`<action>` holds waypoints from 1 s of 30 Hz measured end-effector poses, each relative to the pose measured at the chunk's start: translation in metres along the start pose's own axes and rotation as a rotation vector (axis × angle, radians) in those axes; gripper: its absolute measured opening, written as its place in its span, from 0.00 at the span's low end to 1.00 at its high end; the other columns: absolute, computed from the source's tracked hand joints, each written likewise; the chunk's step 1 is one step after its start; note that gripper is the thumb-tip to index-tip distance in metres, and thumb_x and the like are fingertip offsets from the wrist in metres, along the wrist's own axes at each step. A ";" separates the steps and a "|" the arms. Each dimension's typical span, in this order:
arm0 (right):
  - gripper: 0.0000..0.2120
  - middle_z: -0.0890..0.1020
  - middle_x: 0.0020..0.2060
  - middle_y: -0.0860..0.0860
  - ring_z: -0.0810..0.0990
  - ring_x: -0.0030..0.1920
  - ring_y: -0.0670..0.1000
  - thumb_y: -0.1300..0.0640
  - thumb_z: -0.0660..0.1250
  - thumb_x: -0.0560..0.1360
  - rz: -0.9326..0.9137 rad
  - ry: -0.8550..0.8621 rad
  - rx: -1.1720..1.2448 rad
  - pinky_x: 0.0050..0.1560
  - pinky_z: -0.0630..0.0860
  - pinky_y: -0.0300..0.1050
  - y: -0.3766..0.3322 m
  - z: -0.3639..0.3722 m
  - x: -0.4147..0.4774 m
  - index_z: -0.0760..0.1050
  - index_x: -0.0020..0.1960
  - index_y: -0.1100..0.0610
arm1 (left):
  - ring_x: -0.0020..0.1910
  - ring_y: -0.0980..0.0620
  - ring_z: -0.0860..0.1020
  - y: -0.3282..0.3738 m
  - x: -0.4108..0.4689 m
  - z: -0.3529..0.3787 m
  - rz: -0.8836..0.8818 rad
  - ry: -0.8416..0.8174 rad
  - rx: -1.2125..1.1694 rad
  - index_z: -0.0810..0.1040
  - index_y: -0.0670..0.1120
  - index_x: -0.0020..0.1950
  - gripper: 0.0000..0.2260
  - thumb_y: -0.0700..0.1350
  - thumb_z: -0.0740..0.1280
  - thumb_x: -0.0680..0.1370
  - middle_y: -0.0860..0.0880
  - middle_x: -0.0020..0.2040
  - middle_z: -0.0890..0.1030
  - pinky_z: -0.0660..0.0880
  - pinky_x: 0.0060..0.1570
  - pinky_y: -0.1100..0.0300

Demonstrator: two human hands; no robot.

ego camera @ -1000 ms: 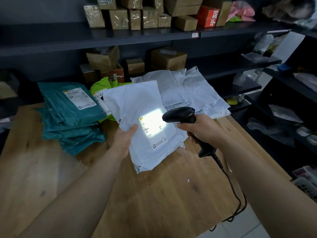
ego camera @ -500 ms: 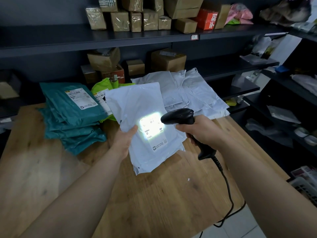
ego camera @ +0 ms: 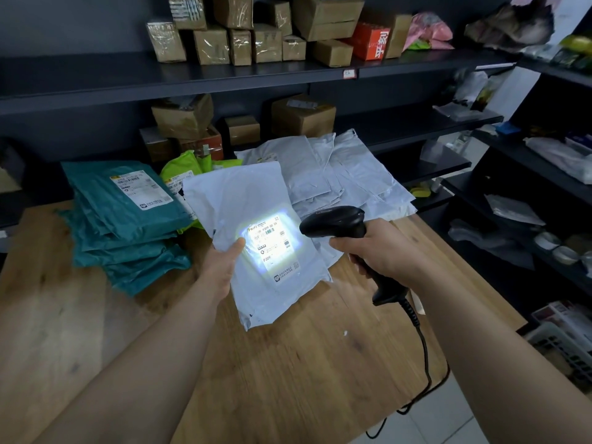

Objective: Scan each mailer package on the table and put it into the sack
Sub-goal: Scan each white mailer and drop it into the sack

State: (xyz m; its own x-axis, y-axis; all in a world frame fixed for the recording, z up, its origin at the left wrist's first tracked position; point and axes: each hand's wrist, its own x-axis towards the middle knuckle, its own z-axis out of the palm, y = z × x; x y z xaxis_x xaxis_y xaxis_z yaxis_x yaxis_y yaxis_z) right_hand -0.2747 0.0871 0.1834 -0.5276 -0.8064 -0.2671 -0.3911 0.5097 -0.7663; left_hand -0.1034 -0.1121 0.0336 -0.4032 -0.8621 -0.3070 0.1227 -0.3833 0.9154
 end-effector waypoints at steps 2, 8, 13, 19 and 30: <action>0.16 0.77 0.27 0.52 0.75 0.27 0.50 0.48 0.70 0.74 0.003 -0.001 -0.009 0.36 0.75 0.48 0.003 -0.001 -0.002 0.74 0.35 0.57 | 0.60 0.43 0.78 0.000 0.000 0.000 0.005 0.004 0.002 0.74 0.42 0.67 0.17 0.40 0.68 0.78 0.43 0.62 0.79 0.73 0.63 0.43; 0.17 0.76 0.24 0.50 0.73 0.24 0.48 0.48 0.70 0.75 -0.018 0.003 -0.027 0.34 0.73 0.43 0.006 -0.004 -0.003 0.72 0.34 0.58 | 0.60 0.42 0.78 -0.002 -0.003 0.003 0.011 0.034 -0.015 0.74 0.41 0.67 0.17 0.39 0.68 0.78 0.41 0.62 0.79 0.73 0.63 0.45; 0.15 0.75 0.24 0.48 0.72 0.22 0.45 0.49 0.69 0.76 -0.050 -0.036 -0.007 0.30 0.72 0.38 0.012 -0.009 -0.001 0.73 0.36 0.58 | 0.61 0.42 0.78 -0.003 -0.009 0.009 0.050 0.068 -0.040 0.72 0.41 0.69 0.19 0.38 0.68 0.78 0.41 0.63 0.79 0.73 0.64 0.46; 0.12 0.78 0.26 0.45 0.77 0.27 0.46 0.51 0.69 0.76 -0.132 -0.068 0.203 0.29 0.75 0.35 0.019 -0.017 0.012 0.77 0.40 0.58 | 0.61 0.42 0.78 0.002 -0.024 0.014 0.084 0.099 -0.069 0.71 0.41 0.70 0.20 0.37 0.67 0.78 0.41 0.63 0.79 0.74 0.63 0.46; 0.14 0.84 0.40 0.49 0.82 0.44 0.52 0.44 0.74 0.71 -0.076 -0.374 0.463 0.44 0.76 0.45 -0.013 0.099 0.039 0.82 0.45 0.55 | 0.57 0.45 0.81 0.031 -0.141 -0.091 0.122 0.373 -0.170 0.78 0.43 0.63 0.16 0.45 0.70 0.76 0.44 0.58 0.83 0.76 0.60 0.48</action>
State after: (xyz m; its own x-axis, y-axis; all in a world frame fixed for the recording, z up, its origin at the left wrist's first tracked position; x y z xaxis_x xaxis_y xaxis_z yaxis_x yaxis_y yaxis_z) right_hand -0.2157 0.0192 0.1250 -0.1772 -0.9293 -0.3241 -0.0039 0.3300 -0.9440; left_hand 0.0402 -0.0327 0.0816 -0.0245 -0.9532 -0.3013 0.3098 -0.2938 0.9043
